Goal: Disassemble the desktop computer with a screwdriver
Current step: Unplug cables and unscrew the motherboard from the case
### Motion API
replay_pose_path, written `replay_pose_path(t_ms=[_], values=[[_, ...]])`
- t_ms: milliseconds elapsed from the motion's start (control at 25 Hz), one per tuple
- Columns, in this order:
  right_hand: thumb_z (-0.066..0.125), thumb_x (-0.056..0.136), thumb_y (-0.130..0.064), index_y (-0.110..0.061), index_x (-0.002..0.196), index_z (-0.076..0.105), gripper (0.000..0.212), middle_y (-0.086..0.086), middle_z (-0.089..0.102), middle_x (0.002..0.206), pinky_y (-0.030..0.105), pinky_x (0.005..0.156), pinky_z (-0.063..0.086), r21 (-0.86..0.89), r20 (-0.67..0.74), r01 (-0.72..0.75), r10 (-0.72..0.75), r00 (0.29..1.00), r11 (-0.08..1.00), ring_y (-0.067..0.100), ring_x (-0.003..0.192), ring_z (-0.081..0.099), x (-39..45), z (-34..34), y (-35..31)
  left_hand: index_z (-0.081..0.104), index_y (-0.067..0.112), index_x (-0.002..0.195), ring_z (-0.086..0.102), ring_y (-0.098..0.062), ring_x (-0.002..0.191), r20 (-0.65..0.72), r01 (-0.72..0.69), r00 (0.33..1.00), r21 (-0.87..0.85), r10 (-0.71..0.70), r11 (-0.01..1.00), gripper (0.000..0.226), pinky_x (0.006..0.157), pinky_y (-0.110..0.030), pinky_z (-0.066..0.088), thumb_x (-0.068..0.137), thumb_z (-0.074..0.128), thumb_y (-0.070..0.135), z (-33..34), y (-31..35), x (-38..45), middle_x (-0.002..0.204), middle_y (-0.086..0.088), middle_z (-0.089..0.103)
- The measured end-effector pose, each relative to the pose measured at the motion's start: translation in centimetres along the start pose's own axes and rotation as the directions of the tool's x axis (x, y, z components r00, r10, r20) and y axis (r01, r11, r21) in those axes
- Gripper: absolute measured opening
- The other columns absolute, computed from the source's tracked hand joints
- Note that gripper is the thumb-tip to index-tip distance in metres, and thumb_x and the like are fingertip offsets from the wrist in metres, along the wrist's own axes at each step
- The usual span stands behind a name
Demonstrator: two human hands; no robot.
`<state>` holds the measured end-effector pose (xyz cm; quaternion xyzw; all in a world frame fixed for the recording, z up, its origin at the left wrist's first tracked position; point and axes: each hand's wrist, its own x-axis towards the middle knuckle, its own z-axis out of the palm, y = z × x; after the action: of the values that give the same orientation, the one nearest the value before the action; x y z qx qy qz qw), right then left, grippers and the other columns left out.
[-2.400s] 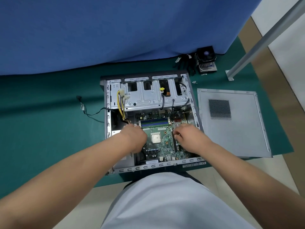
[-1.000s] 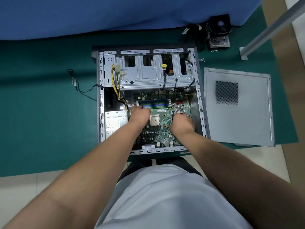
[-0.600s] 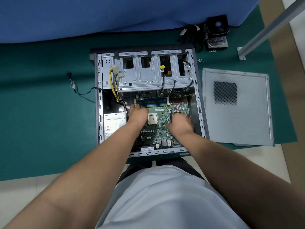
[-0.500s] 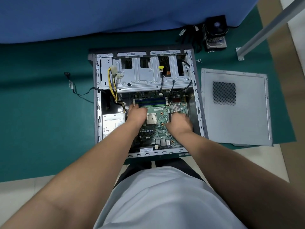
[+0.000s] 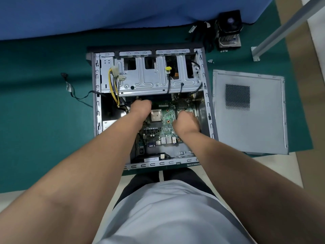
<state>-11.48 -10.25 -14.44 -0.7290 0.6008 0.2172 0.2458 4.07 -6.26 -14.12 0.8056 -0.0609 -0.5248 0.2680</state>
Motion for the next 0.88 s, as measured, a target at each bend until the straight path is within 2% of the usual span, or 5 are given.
replay_pose_path(t_ms=[120, 240, 360, 560, 880], values=[[0.058, 0.099, -0.008, -0.01, 0.079, 0.058, 0.02, 0.007, 0.06, 0.081, 0.03, 0.054, 0.05, 0.007, 0.019, 0.014, -0.015, 1.0, 1.0, 0.023, 0.071, 0.065, 0.1, -0.1, 0.3, 0.042, 0.002, 0.15, 0.05, -0.032, 0.122, 0.024, -0.085, 0.996, 0.33, 0.082, 0.94, 0.052, 0.092, -0.034, 0.04, 0.102, 0.048, 0.022, -0.1, -0.1, -0.6, 0.156, -0.018, 0.035], [0.061, 0.098, -0.014, -0.009, 0.083, 0.054, 0.017, 0.008, 0.064, 0.089, 0.033, 0.06, 0.054, -0.047, 0.014, 0.117, -0.116, 0.993, 0.992, 0.025, 0.075, 0.066, -0.4, -0.4, 0.7, 0.048, 0.004, 0.146, 0.051, -0.034, 0.128, 0.14, -0.281, 0.958, 0.624, 0.249, 0.73, 0.048, 0.1, -0.036, 0.043, 0.102, 0.05, 0.023, 0.1, -0.5, -2.6, 0.16, -0.018, 0.024], [0.067, 0.095, -0.028, -0.013, 0.117, 0.058, 0.028, 0.011, 0.059, 0.114, 0.041, 0.086, 0.057, -0.126, 0.082, 0.371, -0.363, 0.928, 0.92, 0.03, 0.102, 0.065, -1.1, -0.2, 1.5, 0.059, 0.012, 0.135, 0.057, -0.035, 0.124, 0.329, -0.49, 0.845, 0.792, 0.422, 0.363, 0.038, 0.101, -0.046, 0.051, 0.101, 0.05, 0.024, -0.9, -1.1, -4.8, 0.146, -0.013, 0.049], [0.076, 0.085, -0.044, -0.022, 0.137, 0.055, 0.061, 0.006, 0.054, 0.136, 0.046, 0.111, 0.043, -0.333, 0.365, 0.636, -0.527, 0.768, 0.696, 0.028, 0.129, 0.047, -1.7, 1.3, 1.9, 0.059, 0.025, 0.131, 0.06, -0.025, 0.116, 0.54, -0.456, 0.705, 0.842, 0.459, -0.289, 0.033, 0.1, -0.044, 0.04, 0.1, 0.046, 0.027, -4.8, -3.8, -6.7, 0.123, 0.001, 0.066], [0.076, 0.088, -0.019, -0.016, 0.114, 0.061, 0.03, 0.003, 0.053, 0.087, 0.037, 0.061, 0.048, -0.553, 0.305, 0.666, -0.622, 0.721, 0.5, 0.023, 0.073, 0.055, -2.4, 1.8, 0.3, 0.065, 0.024, 0.117, 0.038, -0.025, 0.129, 0.393, -0.316, 0.819, 0.917, 0.418, -0.244, 0.027, 0.095, -0.044, 0.034, 0.092, 0.054, 0.025, -4.5, -5.0, -6.5, 0.124, 0.002, 0.063]])
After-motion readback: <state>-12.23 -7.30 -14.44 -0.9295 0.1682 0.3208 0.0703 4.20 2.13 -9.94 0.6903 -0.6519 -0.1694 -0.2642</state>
